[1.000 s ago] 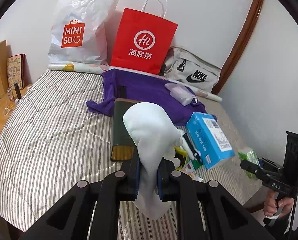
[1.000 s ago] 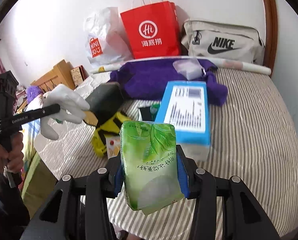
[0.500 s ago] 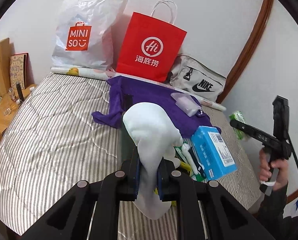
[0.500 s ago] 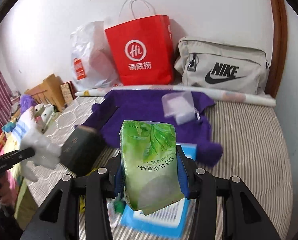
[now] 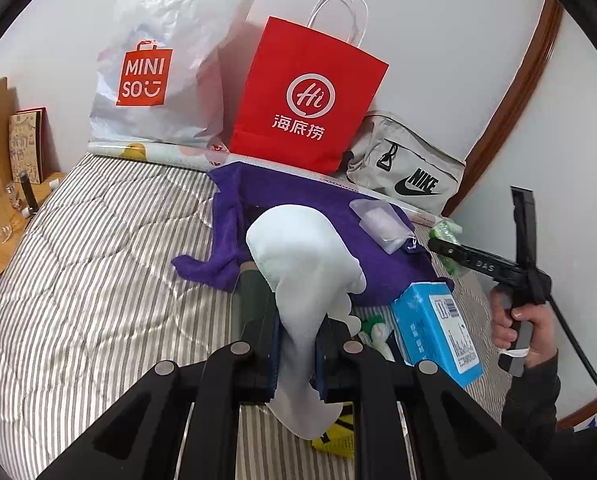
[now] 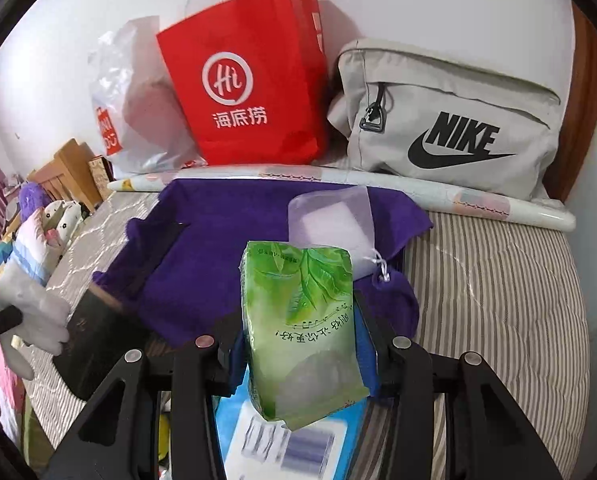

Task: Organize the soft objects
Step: 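Place the green pack on the towel with the right gripper while the left carries the glove over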

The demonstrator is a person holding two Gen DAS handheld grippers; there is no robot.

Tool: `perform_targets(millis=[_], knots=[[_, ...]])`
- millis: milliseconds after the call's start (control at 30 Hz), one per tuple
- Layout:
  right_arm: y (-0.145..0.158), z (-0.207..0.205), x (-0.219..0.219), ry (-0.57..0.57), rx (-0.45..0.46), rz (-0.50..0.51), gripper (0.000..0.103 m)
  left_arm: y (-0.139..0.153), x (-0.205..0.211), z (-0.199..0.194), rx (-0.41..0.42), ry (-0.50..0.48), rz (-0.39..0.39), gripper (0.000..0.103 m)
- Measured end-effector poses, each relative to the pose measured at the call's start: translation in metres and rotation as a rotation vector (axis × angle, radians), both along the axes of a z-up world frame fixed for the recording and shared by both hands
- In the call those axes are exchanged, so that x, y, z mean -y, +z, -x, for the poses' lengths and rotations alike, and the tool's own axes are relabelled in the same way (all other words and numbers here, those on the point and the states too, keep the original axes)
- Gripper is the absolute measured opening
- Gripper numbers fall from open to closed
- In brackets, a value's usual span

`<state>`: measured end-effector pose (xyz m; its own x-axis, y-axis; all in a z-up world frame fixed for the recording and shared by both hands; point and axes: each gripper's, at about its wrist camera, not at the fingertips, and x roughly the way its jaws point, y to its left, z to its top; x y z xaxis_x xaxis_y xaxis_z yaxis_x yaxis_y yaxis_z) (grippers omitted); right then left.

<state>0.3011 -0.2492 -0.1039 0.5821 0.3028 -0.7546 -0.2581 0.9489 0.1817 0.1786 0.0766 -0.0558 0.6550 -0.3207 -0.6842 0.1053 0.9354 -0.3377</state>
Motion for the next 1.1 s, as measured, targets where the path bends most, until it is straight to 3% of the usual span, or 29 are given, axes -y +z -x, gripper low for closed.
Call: perform_targets(millis=[433,733,833,967,1100], knots=[[-0.034,-0.038,-0.013,0.038,-0.100,0.087,0.045,-0.010,0.001,-0.030,-0.029,-0.008,-0.003,0.013],[-0.048,-0.048,-0.007,0.031,-0.151,0.086,0.046,-0.014,0.006,-0.063,-0.038,-0.044,-0.011,0.013],[-0.049,-0.050,-0.007,0.031,-0.153,0.096,0.048,-0.013,0.007,-0.071,-0.035,-0.048,-0.018,0.013],[-0.048,-0.051,-0.009,0.040,-0.149,0.105,0.062,-0.011,0.007,-0.080,-0.031,-0.053,-0.007,0.013],[-0.040,-0.047,-0.009,0.035,-0.124,0.111,0.064,-0.010,0.005,-0.089,-0.027,-0.045,-0.006,0.013]])
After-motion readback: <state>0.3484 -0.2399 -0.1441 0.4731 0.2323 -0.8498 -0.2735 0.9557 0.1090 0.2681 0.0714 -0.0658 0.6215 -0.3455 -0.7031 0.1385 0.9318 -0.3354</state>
